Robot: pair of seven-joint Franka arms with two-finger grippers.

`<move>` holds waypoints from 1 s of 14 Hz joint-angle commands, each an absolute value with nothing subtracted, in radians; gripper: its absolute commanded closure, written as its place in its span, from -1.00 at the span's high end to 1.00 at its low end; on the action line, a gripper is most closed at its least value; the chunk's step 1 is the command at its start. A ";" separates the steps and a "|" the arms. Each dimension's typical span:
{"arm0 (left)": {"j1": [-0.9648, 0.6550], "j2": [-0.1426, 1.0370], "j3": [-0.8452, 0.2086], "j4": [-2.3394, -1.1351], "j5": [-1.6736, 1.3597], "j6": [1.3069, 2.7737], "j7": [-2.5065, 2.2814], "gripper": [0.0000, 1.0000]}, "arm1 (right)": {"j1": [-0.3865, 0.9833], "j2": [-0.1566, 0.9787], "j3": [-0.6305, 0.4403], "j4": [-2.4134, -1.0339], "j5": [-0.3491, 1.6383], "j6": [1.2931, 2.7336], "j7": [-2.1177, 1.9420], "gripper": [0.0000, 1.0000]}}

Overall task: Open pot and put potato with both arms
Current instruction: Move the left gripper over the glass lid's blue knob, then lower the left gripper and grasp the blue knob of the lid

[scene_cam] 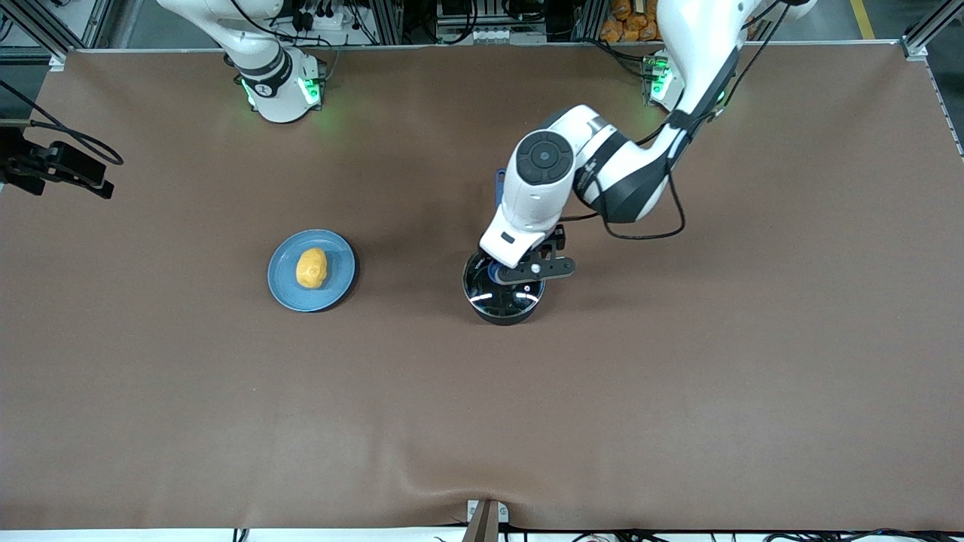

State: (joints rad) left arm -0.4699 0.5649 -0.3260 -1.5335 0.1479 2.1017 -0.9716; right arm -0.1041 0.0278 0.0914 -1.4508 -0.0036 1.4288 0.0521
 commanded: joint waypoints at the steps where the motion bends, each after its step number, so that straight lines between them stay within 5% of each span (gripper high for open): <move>1: -0.505 0.623 -0.316 -1.465 0.187 2.111 -1.022 1.00 | -0.120 0.031 0.098 -1.442 0.012 1.424 0.051 1.00; 14: -0.526 0.686 -0.308 -1.470 0.244 2.161 -1.055 1.00 | -0.117 0.048 0.098 -1.442 0.014 1.428 0.052 1.00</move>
